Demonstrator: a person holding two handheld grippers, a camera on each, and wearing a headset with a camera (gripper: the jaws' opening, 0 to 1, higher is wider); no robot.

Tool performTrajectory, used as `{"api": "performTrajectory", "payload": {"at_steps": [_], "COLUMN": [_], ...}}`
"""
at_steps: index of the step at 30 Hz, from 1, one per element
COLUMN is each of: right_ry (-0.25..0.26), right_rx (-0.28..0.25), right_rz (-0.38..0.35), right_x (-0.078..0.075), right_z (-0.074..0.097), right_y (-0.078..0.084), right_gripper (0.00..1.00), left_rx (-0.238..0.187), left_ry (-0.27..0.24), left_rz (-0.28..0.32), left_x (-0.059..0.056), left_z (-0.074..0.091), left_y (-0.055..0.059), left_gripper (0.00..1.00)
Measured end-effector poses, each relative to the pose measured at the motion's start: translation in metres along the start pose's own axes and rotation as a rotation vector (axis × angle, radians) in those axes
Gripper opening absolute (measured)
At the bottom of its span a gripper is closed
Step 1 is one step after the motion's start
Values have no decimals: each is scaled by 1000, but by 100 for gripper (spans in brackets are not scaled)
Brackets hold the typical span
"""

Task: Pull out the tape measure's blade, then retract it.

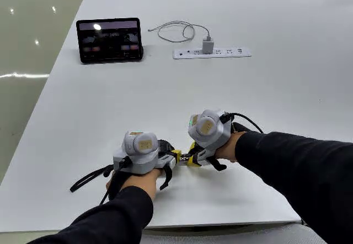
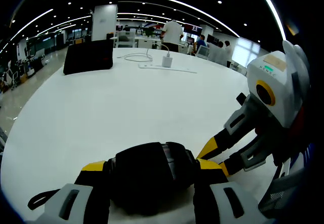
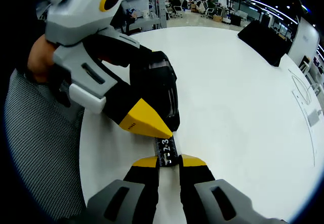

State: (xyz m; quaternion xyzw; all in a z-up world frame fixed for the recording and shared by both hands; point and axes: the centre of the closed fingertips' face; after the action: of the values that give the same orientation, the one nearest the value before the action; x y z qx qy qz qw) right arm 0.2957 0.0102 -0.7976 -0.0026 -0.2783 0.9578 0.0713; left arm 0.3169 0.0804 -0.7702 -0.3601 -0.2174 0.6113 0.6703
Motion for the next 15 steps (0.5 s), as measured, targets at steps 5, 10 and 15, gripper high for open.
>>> {"api": "performTrajectory", "payload": {"at_steps": [5, 10, 15], "right_ry": [1, 4, -5], "right_rx": [3, 2, -7], "right_rz": [6, 7, 3], "right_x": [1, 1, 2], "right_z": [-1, -5, -5], "right_y": [-2, -7, -9], "right_gripper": [10, 10, 10], "left_rx": [-2, -3, -4], "left_ry": [3, 6, 10], "left_rz": [3, 9, 17], "left_x": [0, 0, 0], "left_z": [1, 1, 1], "left_y": [0, 0, 0], "left_gripper": [63, 63, 63]}}
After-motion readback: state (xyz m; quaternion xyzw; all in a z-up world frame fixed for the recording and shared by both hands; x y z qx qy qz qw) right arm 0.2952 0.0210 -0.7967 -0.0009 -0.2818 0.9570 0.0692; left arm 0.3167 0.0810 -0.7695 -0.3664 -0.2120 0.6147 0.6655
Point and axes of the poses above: the centre of the closed fingertips' face, and the gripper's own axes: z roughly backward along the fingers, x roughly to its left, y roughly out of its underside, and after that the axes turned 1 degree about y, right-handed
